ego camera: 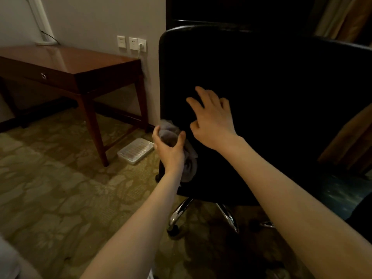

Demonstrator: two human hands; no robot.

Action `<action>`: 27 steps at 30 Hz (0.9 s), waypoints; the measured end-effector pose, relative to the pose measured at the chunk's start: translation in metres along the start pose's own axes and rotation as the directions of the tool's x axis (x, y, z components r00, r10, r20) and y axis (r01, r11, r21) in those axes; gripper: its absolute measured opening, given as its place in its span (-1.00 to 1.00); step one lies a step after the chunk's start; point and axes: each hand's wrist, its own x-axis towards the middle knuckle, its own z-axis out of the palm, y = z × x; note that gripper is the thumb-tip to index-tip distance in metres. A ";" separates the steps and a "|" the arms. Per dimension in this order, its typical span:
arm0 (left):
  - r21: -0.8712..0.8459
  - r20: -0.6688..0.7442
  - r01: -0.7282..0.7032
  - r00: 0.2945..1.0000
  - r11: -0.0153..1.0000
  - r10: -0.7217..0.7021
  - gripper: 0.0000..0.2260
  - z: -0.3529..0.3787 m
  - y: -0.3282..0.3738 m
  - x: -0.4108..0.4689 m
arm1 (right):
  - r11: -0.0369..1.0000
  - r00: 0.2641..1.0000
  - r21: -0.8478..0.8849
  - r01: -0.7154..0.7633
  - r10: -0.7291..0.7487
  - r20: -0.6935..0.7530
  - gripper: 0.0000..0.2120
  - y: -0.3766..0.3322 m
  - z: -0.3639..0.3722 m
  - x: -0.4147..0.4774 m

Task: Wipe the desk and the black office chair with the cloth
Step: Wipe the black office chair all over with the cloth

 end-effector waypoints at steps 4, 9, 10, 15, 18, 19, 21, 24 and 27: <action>0.260 0.124 -0.255 0.965 0.931 0.230 -0.43 0.021 0.013 0.015 | 0.938 0.997 -0.339 0.071 -0.067 0.023 -0.29 0.017 0.032 -0.007; 0.542 0.179 -0.300 0.954 0.785 0.241 -0.51 0.027 -0.023 0.017 | 0.885 0.980 -0.436 0.167 -0.199 -0.028 -0.23 0.055 0.049 -0.006; 0.576 0.172 -0.275 0.962 0.770 0.214 -0.49 0.028 -0.034 0.016 | 0.872 0.977 -0.462 0.161 -0.206 -0.047 -0.22 0.057 0.053 -0.004; 0.644 0.173 0.011 0.972 0.765 -0.160 -0.43 0.025 -0.083 0.006 | 0.806 0.966 -0.570 0.157 -0.244 -0.080 -0.18 0.061 0.069 0.004; 0.582 0.266 -0.030 0.952 0.813 -0.155 -0.46 0.023 -0.096 -0.010 | 0.757 0.957 -0.640 0.133 -0.266 -0.115 -0.18 0.062 0.076 0.008; 0.537 0.280 -0.073 0.955 0.840 -0.095 -0.46 0.026 -0.090 -0.013 | 0.741 0.953 -0.660 0.124 -0.275 -0.129 -0.16 0.063 0.079 0.009; 0.456 0.271 -0.165 0.962 0.874 0.040 -0.44 0.036 -0.070 -0.014 | 0.722 0.942 -0.682 0.118 -0.299 -0.154 -0.12 0.062 0.079 0.011; 0.378 0.201 -0.329 0.942 0.865 0.270 -0.46 0.048 -0.035 0.000 | 0.734 0.917 -0.663 0.147 -0.352 -0.186 -0.12 0.058 0.076 0.010; 0.419 0.199 -0.409 0.912 0.811 0.358 -0.47 0.051 -0.023 0.008 | 0.786 0.878 -0.559 0.263 -0.435 -0.199 -0.25 0.063 0.072 -0.003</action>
